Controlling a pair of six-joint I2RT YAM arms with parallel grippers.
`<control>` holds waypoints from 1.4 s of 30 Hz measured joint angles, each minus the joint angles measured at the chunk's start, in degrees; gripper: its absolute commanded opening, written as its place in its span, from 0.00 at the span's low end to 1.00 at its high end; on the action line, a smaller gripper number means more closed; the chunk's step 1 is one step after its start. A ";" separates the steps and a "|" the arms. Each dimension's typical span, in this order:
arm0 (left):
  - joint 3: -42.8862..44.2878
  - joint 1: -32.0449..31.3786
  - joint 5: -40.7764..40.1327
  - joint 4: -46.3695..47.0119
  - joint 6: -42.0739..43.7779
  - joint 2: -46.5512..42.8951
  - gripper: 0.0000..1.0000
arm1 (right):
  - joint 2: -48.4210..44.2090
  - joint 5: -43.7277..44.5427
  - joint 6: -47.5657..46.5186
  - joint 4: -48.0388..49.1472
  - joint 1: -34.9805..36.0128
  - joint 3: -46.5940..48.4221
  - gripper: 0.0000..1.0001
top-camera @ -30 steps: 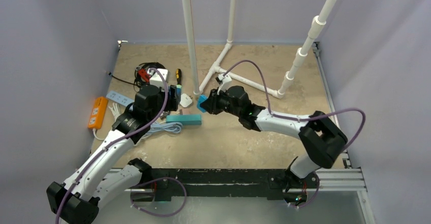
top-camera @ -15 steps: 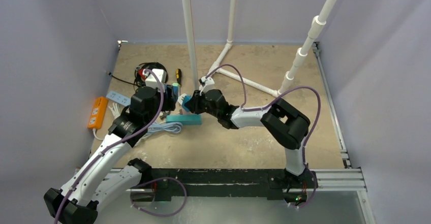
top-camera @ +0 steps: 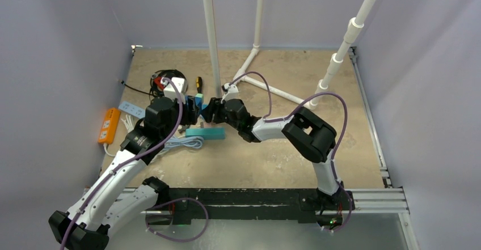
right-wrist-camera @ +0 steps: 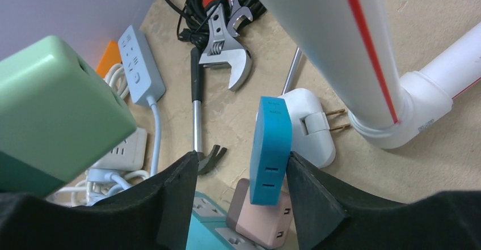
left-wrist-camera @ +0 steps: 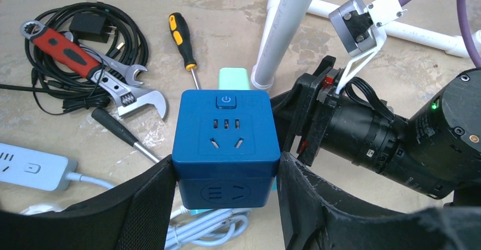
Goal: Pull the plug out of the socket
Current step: Place the plug at the center of the board, then remove the plug from the socket.
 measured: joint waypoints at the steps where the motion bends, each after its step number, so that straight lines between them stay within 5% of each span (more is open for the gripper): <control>1: 0.00 0.00 0.33 0.02 0.17 0.02 0.00 | -0.04 0.00 0.13 0.02 0.00 -0.02 0.65; 16: -0.37 0.00 7.15 1.36 1.03 -0.46 0.00 | -15.87 1.05 -0.15 2.43 0.00 -15.72 0.85; 28: -0.94 0.00 17.44 3.58 1.27 -0.74 0.00 | -45.97 -4.98 -2.25 3.17 -3.04 -36.02 0.92; 37: -1.73 0.00 34.73 8.24 1.27 1.33 0.00 | -72.41 -17.40 -8.07 2.25 -7.54 -43.78 0.93; 42: -3.17 0.00 48.33 12.26 0.35 2.86 0.00 | -78.99 -24.37 -12.76 0.70 -7.54 -44.26 0.92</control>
